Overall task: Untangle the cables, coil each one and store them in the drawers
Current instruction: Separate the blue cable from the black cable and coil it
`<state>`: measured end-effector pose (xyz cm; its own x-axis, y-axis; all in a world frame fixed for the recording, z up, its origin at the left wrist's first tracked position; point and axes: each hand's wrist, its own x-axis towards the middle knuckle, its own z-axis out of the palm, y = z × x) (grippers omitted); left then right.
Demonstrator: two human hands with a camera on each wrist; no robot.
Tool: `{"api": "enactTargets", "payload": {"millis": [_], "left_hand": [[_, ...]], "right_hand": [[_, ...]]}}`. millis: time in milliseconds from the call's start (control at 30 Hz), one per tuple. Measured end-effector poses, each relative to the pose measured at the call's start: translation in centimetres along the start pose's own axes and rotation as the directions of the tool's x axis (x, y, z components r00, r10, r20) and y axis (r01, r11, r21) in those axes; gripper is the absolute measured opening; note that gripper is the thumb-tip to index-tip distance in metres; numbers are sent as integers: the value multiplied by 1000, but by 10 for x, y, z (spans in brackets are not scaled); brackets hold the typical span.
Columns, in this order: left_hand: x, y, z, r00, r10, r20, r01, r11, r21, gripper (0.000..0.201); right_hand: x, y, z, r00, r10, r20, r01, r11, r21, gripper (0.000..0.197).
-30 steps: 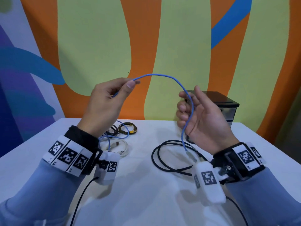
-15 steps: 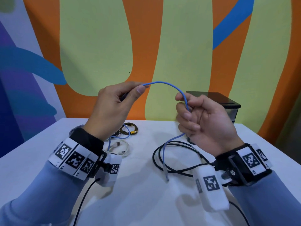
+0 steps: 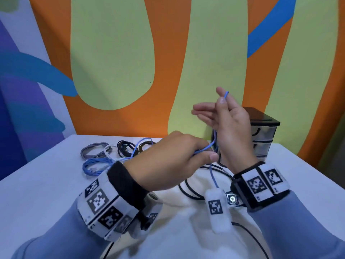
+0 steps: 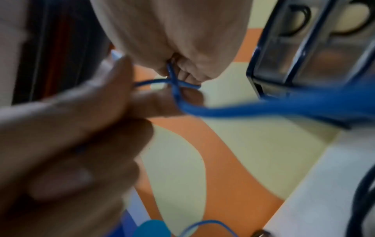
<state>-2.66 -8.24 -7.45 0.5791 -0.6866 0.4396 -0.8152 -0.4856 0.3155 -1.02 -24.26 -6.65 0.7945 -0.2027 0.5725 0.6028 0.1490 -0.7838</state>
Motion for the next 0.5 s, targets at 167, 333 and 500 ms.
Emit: {"api": "enactTargets", "payload": {"millis": [167,333,500], "left_hand": [[-4,-11,-27,939,-9,-342,-73,972,-224,20],[-3,-32,-37,769,-154,-620,-121,918,-377,34],[1,-55,-31,732,-212,-648,-5,949,-316,39]], "right_hand": [[-10,-5,-6,977,95,193,-35,956,-293,32],[-16,-16,-8,801,339,493,-302,941,-155,35],[-19,-29,-13,799,294,524,-471,849,241,37]]}}
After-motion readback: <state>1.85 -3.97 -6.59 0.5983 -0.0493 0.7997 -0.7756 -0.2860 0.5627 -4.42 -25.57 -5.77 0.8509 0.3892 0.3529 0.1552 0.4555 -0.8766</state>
